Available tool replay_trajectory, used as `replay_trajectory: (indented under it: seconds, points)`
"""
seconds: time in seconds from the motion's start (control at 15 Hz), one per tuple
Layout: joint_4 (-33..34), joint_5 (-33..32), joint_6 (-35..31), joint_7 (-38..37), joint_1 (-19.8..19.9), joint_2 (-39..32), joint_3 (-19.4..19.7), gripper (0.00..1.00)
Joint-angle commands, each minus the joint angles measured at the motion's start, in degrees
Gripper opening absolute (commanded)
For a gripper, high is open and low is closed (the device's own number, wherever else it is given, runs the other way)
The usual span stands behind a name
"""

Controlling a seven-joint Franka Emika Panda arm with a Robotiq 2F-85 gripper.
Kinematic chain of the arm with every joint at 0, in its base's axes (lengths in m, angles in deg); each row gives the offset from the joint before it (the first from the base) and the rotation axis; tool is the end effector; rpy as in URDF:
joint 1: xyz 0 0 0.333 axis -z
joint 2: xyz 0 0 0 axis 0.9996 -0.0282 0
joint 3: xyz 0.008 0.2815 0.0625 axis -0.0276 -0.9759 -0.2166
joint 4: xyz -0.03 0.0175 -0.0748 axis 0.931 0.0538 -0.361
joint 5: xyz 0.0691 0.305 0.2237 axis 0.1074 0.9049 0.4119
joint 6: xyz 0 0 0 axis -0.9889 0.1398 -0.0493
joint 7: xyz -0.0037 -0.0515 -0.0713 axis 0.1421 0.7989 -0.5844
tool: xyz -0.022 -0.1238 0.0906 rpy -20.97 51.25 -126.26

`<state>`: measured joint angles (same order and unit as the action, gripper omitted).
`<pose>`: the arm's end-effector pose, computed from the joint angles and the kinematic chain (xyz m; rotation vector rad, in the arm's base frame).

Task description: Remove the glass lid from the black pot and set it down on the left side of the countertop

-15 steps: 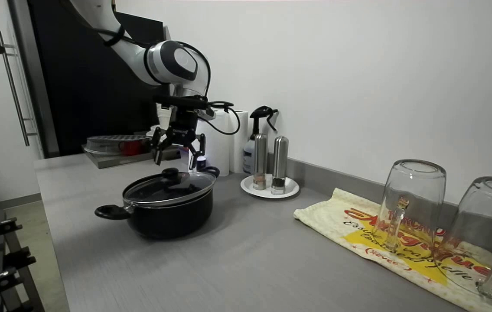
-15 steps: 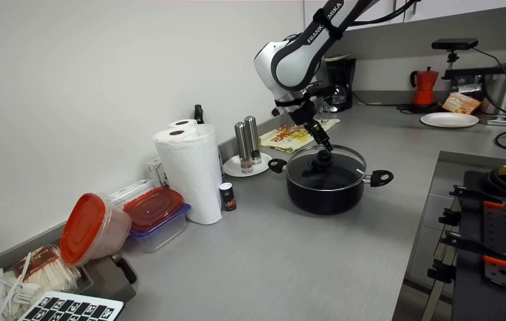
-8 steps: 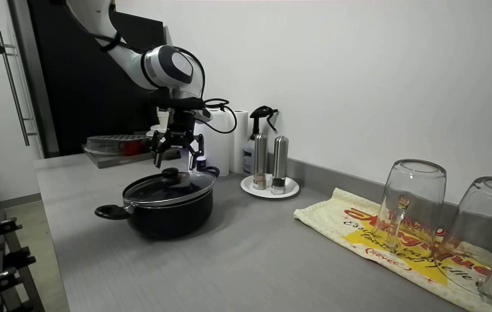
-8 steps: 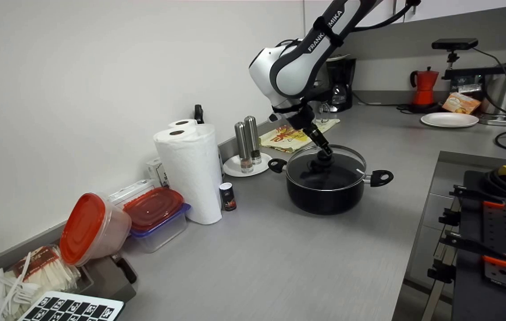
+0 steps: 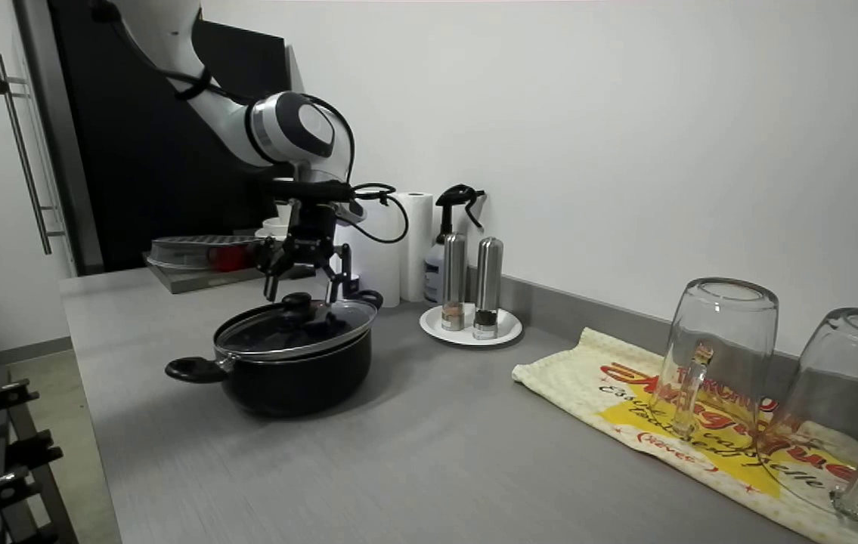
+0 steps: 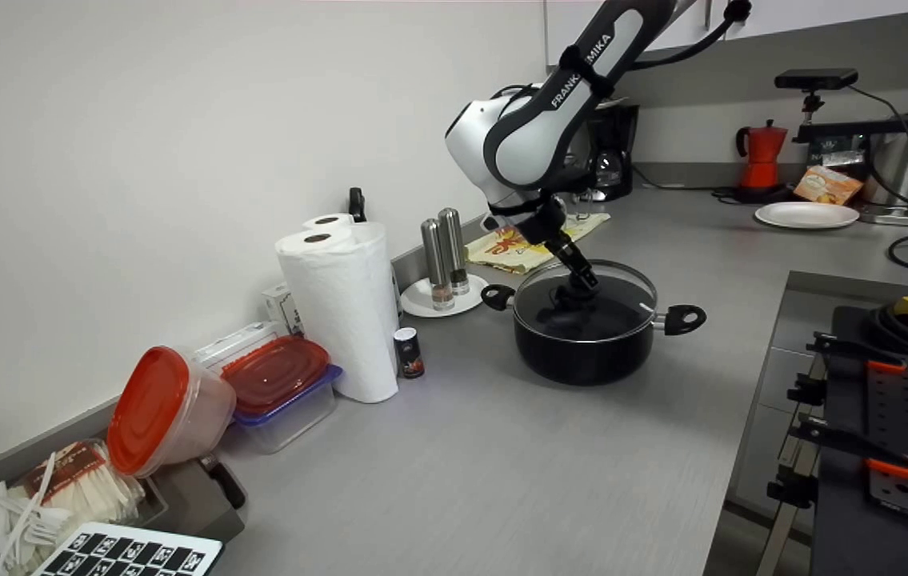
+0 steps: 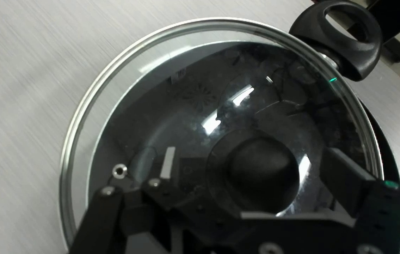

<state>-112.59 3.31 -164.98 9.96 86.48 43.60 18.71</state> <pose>0.5690 -0.0014 0.1549 2.5960 1.1029 -0.8015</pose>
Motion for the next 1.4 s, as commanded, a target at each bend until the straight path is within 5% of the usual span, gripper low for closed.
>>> replay_trajectory:
  seconds: [0.0,0.33,0.53,1.33]
  points:
    - [0.34,-1.48,0.49,-0.45,-0.51,-0.59,-0.10,0.74]
    - [0.56,-1.61,1.09,-0.59,-0.59,-0.64,-0.10,0.36]
    - [0.76,-1.43,1.46,-0.70,-0.44,-0.14,-0.14,0.27]
    - [-0.44,-2.90,0.98,-0.87,-3.36,13.08,-2.40,0.26]
